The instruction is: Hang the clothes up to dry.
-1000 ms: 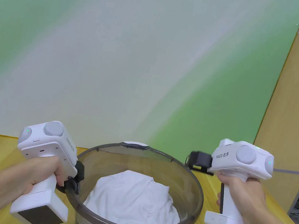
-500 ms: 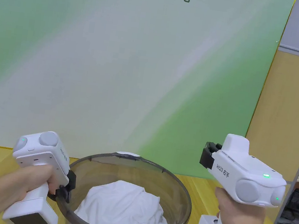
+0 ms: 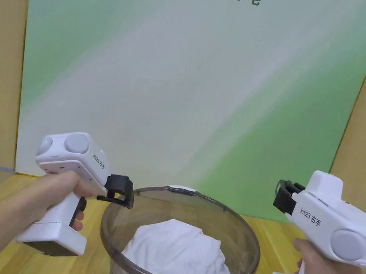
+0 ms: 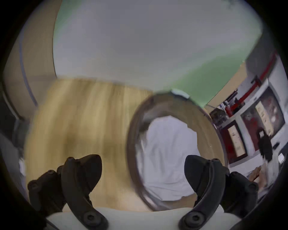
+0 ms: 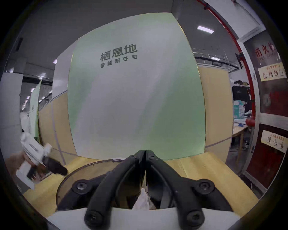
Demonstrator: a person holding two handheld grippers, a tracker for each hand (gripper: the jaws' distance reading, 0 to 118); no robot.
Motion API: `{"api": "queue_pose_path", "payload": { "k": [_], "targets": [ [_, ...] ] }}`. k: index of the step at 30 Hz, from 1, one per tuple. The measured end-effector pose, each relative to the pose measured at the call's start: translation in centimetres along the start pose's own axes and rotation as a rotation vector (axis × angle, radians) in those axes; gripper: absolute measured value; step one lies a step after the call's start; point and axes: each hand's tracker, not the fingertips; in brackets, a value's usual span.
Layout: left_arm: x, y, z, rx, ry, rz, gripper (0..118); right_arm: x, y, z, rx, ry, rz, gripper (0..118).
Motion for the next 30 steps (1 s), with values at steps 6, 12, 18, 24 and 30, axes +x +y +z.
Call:
{"api": "queue_pose_path", "payload": {
  "k": [6,12,18,24,30],
  "targets": [
    [-0.3,-5.4,11.0,0.450,0.213,-0.132,103,-2.1,-0.2,1.0,0.037,0.010,0.033,6],
    [-1.5,-11.0,11.8,0.839,0.497,-0.134,36,-2.9,-1.0,1.5,0.054,-0.029,-0.035,6],
    [0.5,-13.1,8.1,0.781,0.445,-0.171,0,-4.2,-2.2,1.7,0.036,-0.067,-0.004,6],
    [3.0,-10.4,5.1,0.717,0.416,-0.273,0,-3.7,-3.6,-0.1,-0.043,-0.109,0.081,6],
    [2.9,-10.9,5.0,0.696,0.373,-0.228,0,-2.7,-4.0,0.1,-0.052,-0.133,0.065,6]
  ]
}}
